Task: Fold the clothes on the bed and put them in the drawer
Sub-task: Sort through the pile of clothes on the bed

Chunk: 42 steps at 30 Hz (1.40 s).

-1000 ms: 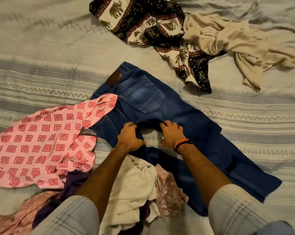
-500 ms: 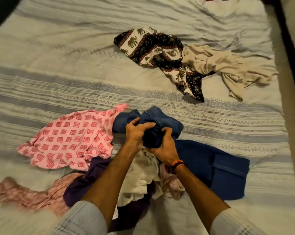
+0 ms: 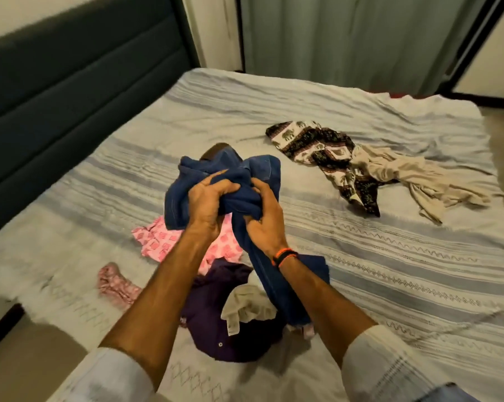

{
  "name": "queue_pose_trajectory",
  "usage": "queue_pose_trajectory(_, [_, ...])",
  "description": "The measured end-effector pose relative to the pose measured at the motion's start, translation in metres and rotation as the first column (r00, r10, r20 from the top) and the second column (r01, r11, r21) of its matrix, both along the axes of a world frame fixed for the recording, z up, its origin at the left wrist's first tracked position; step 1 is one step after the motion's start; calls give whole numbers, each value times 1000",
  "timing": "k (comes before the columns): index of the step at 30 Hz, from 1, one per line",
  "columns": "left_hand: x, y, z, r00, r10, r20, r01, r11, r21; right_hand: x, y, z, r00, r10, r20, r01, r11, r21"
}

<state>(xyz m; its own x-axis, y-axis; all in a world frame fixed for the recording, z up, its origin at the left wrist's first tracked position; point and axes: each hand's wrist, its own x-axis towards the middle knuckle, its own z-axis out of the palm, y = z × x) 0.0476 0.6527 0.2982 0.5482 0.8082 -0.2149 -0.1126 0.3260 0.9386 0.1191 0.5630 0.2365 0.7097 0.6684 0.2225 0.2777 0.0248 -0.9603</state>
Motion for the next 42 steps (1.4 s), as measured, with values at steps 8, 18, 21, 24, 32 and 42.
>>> queue_pose_trajectory(8, [-95, -24, -91, 528, -138, -838, 516, 836, 188, -58, -52, -68, 918, 396, 30, -251, 638, -727])
queue_pose_trajectory(18, [-107, -58, -154, 308, -388, -869, 767, 641, -15, -55, -139, -90, 982, 173, -71, -157, 557, -815])
queue_pose_trajectory(21, [-90, -58, -151, 384, -352, -853, 786, 609, 102, -50, -156, -84, 999, 26, -39, -47, 597, -801])
queue_pose_trajectory(24, [-74, -62, -148, 434, -390, -812, 797, 587, 144, -48, -171, -74, 995, -100, 2, 65, 632, -772])
queue_pose_trajectory(32, [-44, -124, -134, 448, -541, -712, 866, 459, 197, -57, -239, -59, 942, -335, 36, 271, 691, -670])
queue_pose_trajectory(42, [-21, -279, -110, 453, -558, -696, 879, 408, 246, -46, -406, -39, 909, -410, 78, 386, 754, -531])
